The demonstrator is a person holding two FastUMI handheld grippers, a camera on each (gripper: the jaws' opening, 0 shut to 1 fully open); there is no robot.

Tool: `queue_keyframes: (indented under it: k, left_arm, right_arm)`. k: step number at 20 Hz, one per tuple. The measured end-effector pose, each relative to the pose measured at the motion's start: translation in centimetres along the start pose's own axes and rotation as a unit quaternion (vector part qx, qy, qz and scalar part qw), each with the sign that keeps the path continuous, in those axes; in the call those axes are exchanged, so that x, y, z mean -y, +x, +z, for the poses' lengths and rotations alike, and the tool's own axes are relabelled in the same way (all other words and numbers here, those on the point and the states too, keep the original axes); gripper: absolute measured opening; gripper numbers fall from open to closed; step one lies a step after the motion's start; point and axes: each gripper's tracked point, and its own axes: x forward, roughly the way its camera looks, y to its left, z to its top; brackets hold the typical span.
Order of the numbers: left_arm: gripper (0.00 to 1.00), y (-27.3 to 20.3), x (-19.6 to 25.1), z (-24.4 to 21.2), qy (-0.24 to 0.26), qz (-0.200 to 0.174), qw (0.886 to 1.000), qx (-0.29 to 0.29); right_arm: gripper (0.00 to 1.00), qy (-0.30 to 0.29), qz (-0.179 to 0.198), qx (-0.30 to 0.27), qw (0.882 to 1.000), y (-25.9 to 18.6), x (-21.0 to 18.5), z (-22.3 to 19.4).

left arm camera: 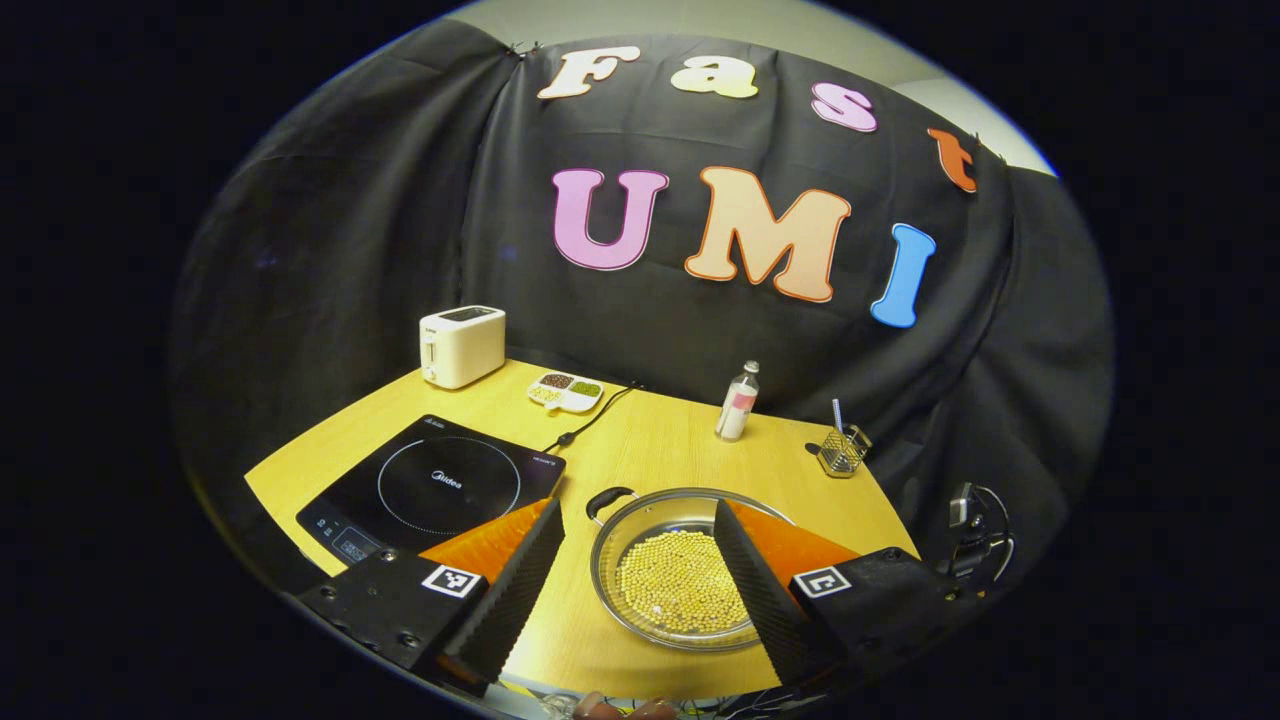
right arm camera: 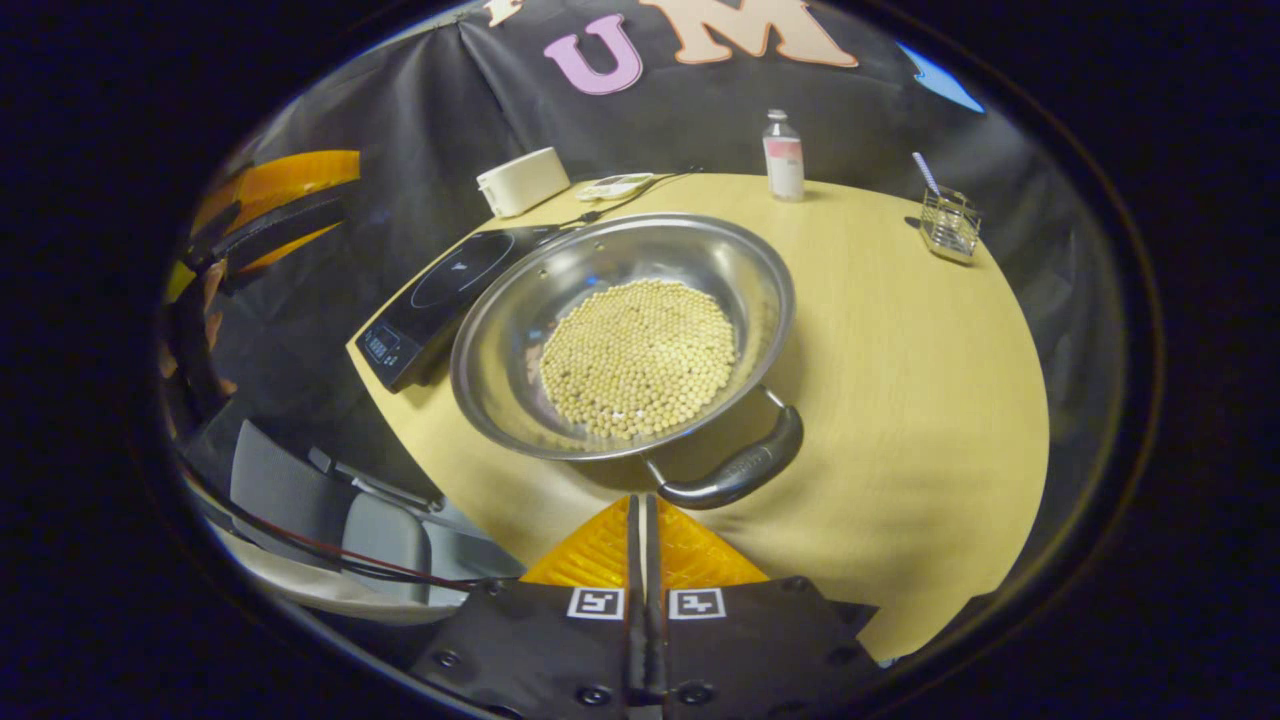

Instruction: First push the handle of the pot to place it horizontally, then grasp the pot with both hands and set it on the induction cooktop.

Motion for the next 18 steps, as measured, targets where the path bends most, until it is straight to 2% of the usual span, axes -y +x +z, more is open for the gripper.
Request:
queue_keyframes:
  k: [1,2,6,8,16,18]
  left_arm:
    - [0.98,0.0,0.1,-0.1,-0.002,0.003,1.0,-0.001]
    - [0.98,0.0,0.2,-0.2,-0.003,0.005,1.0,-0.002]
    - [0.97,0.0,1.1,-0.4,-0.01,0.007,1.0,-0.003]
    - [0.97,0.0,1.2,-0.6,-0.009,0.011,1.0,-0.004]
    - [0.97,-0.5,0.6,-0.9,-0.02,0.029,0.999,-0.004]
    - [0.97,-0.6,0.4,-0.9,-0.023,0.032,0.999,-0.003]
  right_arm:
    - [0.02,0.002,-0.001,0.001,1.0,0.0,0.5,0.2]
    - [0.0,0.006,-0.001,0.001,1.0,0.0,0.9,0.3]
    - [0.02,0.003,-0.008,0.005,1.0,0.2,2.5,1.2]
    - [0.0,0.001,-0.008,0.006,1.0,0.3,3.1,1.6]
    - [0.02,0.003,-0.01,0.01,1.0,0.8,5.0,2.9]
    - [0.0,0.0,-0.012,0.011,1.0,1.0,5.5,3.2]
